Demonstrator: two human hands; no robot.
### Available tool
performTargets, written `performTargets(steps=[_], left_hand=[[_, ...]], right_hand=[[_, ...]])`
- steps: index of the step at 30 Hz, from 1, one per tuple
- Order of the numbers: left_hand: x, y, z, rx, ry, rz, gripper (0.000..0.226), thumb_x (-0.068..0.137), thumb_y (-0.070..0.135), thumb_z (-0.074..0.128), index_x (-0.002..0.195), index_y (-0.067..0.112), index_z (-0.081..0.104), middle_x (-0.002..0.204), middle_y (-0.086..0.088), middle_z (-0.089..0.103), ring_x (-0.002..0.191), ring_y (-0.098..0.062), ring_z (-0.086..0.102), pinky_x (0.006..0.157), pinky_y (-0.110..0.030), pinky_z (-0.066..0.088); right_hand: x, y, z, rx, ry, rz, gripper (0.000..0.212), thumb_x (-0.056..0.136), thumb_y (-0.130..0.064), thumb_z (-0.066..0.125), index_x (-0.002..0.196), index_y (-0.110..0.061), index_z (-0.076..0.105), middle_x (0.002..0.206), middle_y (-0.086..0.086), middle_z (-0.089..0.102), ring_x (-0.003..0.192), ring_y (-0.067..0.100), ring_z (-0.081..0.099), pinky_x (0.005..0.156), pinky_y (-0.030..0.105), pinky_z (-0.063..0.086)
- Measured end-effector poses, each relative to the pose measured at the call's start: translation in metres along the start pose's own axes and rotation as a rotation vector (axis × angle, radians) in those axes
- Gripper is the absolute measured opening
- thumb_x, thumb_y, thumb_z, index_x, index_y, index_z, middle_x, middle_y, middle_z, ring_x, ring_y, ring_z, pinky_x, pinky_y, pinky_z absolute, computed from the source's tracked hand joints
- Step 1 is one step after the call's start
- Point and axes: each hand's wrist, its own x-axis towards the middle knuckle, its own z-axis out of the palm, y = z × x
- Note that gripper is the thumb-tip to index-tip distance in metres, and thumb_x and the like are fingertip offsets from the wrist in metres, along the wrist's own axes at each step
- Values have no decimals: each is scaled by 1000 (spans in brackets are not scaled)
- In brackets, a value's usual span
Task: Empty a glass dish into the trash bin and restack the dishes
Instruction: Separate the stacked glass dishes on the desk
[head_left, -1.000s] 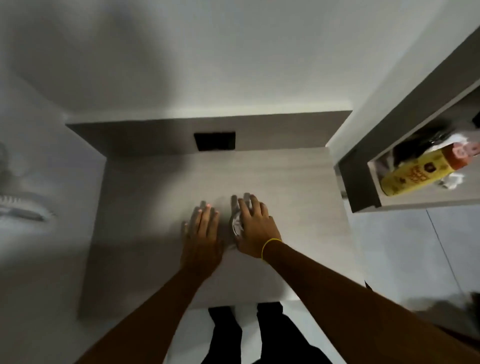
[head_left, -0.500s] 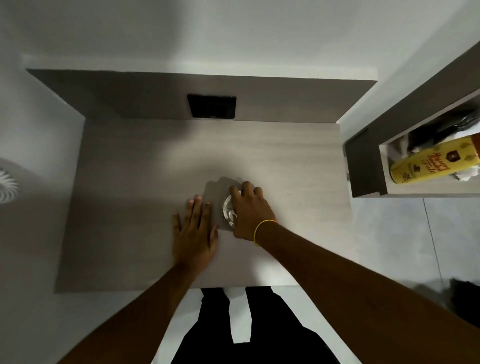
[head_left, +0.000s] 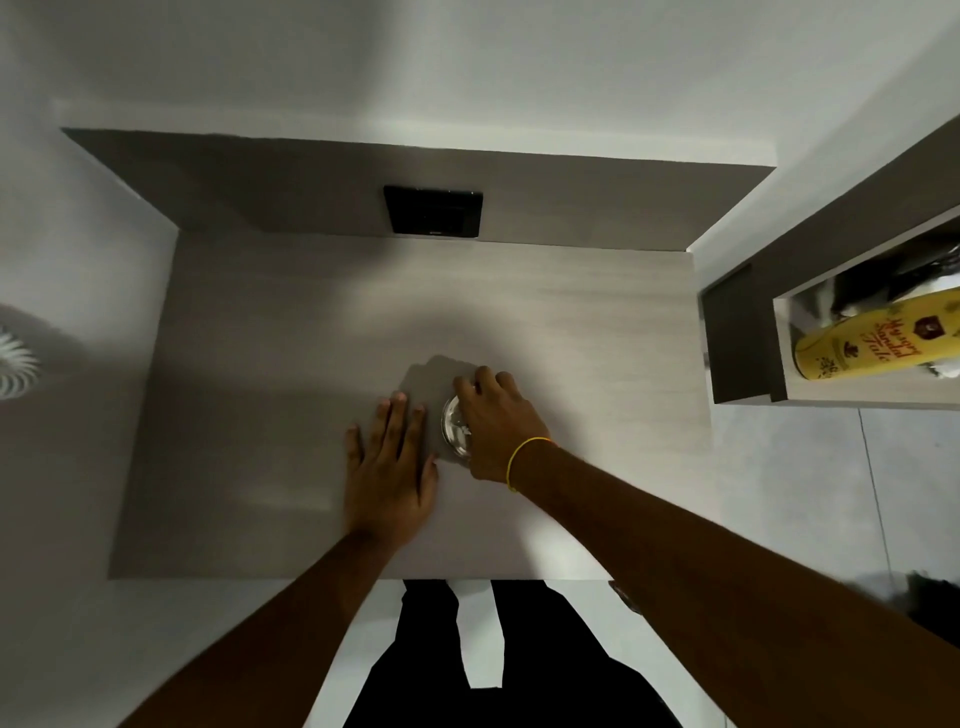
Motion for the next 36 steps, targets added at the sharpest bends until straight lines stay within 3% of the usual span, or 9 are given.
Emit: performTargets(steps=[4,11,16,20,24,29,36], left_hand=[[0,0,0,-8,9,1,70,105,45,41,167,15,34,179,-14,26,167,-32,19,128,-69,21],[0,-1,1,-15,20,6,69,105,45,41,168,16,34,180,-13,25,167,-32,20,128,-68,21],[0,-2,2,-11,12,2,70,106,46,40,169,16,32,180,-13,24,167,-32,19,129,-68,20],[0,-3,3,-11,14,5,71,106,47,39,169,17,30,180,-13,24,167,-33,20,128,-70,22],[0,-2,2,-5,12,7,70,107,47,39,170,18,29,181,-11,21,168,-30,14,129,-69,20],[-1,-4,3,5,38,21,69,106,46,42,167,16,35,179,-12,27,168,-31,17,129,-67,18],[-1,-3,2,21,62,26,68,105,45,42,165,13,39,178,-14,31,167,-32,21,129,-66,19]], right_hand=[[-1,0,-5,-24,-10,13,101,58,-26,93,142,-13,40,151,17,27,128,40,41,87,53,60],[4,1,-9,-50,-39,1,91,64,-30,90,137,-16,39,143,14,34,123,39,44,81,52,61],[5,1,-9,-48,-55,-14,99,63,-31,91,143,-16,35,141,15,37,120,41,46,85,55,60],[-1,2,-10,-28,-53,-28,109,60,-29,92,150,-16,31,148,17,33,129,43,43,89,57,60],[-17,13,-15,99,37,-10,106,59,-26,90,148,-13,34,152,17,30,127,46,48,96,55,58],[-40,60,-17,174,145,124,92,61,-28,85,141,-8,44,133,18,45,112,44,58,97,49,57],[-60,93,-2,145,136,224,113,59,-23,89,155,-11,31,151,16,36,139,42,40,102,56,56]])
